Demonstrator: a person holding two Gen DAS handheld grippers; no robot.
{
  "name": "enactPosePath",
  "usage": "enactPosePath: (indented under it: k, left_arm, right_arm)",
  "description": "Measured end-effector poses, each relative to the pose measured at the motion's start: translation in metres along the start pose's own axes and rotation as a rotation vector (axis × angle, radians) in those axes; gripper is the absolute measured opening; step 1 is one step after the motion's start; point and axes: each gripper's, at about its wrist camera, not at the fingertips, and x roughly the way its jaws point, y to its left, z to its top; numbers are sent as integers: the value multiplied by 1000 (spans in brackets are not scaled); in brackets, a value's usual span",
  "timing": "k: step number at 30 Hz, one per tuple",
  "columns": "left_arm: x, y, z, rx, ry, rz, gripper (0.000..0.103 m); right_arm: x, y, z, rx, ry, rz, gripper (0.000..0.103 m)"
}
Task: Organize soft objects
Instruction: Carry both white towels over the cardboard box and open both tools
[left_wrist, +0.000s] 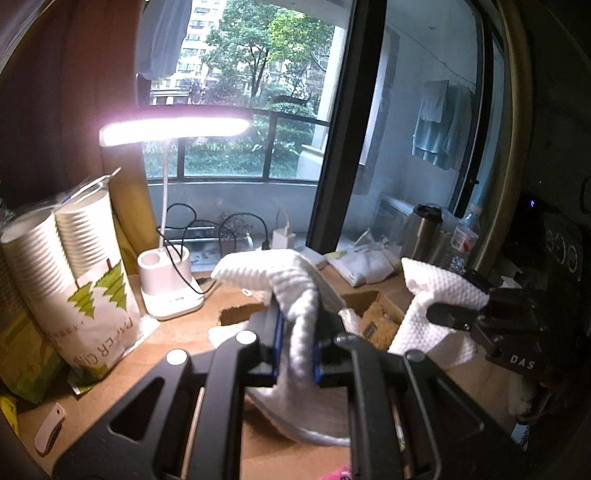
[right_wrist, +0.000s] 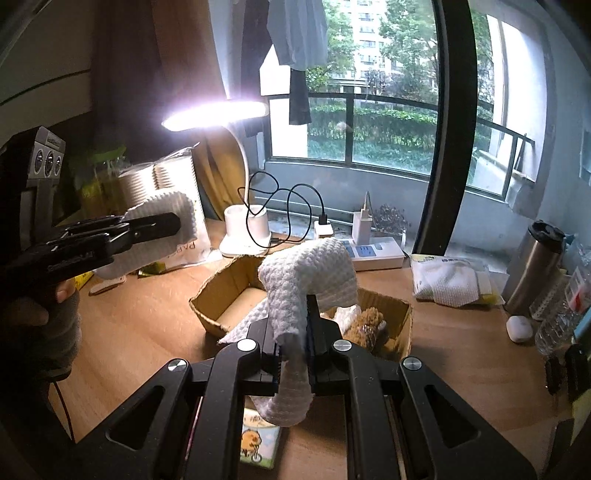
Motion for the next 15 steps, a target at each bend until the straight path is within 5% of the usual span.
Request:
enactPosePath:
  k: [15]
  left_arm:
    - [74,8,-22,4,120,33,14]
  right_arm:
    - [28,-18,7,36,-12,16,12]
